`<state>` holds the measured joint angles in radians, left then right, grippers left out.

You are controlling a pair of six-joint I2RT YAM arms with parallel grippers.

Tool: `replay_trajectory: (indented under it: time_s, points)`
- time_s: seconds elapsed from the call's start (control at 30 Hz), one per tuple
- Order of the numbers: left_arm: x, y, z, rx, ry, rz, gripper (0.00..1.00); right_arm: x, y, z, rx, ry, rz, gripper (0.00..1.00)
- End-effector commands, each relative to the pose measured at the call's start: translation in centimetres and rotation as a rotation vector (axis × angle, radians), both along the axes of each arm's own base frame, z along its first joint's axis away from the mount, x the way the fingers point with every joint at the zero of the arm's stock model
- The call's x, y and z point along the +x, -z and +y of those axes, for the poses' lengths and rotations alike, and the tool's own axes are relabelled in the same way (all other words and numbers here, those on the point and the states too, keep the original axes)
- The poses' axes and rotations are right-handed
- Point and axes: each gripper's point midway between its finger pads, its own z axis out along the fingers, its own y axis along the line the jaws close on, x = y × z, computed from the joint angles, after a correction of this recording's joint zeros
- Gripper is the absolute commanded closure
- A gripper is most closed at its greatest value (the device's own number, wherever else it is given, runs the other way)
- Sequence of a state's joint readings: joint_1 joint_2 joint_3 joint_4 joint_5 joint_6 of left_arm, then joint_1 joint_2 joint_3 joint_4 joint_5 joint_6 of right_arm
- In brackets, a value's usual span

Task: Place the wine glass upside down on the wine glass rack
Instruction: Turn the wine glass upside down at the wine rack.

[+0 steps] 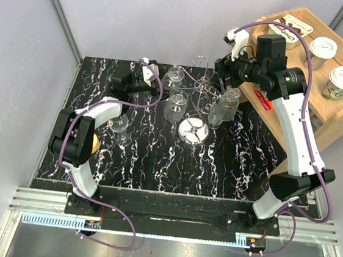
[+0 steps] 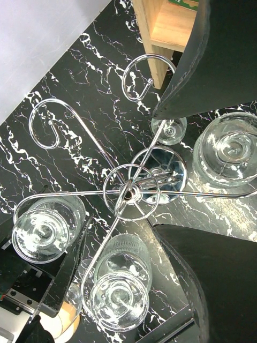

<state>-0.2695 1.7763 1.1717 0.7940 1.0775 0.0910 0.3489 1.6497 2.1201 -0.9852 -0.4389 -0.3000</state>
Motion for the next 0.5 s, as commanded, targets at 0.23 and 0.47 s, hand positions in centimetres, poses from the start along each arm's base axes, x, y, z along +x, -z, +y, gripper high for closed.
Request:
replay_trajectory:
  time_s: [0.23, 0.47]
  points:
    - [0.9, -0.8, 0.3, 0.067, -0.076, -0.015, 0.13, -1.4, -1.6, -0.2, 0.011, -0.025, -0.05, 0.16]
    - [1.1, -2.1, 1.2, 0.123, -0.131, -0.017, 0.01, -2.3, -1.7, -0.6, 0.007, -0.031, -0.06, 0.16]
